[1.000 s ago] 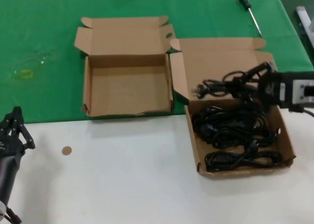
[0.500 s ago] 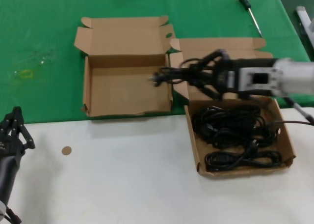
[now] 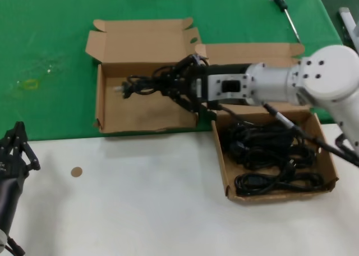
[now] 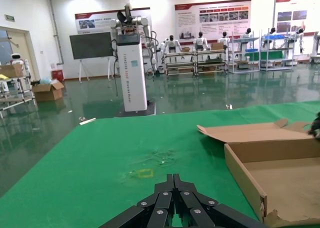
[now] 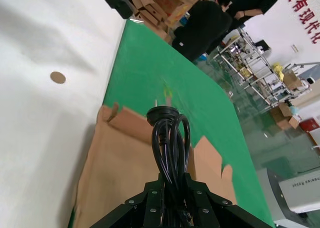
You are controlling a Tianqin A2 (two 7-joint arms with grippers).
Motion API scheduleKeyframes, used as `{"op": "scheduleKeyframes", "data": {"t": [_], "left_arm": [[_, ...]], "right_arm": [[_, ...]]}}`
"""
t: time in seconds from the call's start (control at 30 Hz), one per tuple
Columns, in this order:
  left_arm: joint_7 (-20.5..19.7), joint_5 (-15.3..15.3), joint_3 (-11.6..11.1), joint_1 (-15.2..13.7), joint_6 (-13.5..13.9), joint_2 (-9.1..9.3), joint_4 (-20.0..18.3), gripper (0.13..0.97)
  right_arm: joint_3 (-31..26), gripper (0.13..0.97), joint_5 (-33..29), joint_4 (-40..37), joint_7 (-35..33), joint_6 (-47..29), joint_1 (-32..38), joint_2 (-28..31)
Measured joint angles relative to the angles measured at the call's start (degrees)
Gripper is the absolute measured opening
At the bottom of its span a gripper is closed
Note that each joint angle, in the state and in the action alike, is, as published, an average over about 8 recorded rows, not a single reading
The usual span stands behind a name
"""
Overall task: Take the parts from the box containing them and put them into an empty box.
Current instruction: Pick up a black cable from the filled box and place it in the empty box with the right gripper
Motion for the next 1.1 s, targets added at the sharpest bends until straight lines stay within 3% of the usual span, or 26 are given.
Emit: {"op": "scheduleKeyframes", "data": {"t": [0.63, 1.1], "left_arm": [[-0.1, 0.0, 0.0, 0.0, 0.0, -0.02, 0.0, 0.152], [0.0, 0.0, 0.0, 0.0, 0.0, -0.01, 0.0, 0.152]], "right_arm": [[0.8, 0.213, 1.5, -21.4, -10.4, 4.6, 6.7, -11.5], [2.7, 0.213, 2.9, -28.7, -18.4, 6.5, 8.8, -14.2]]}}
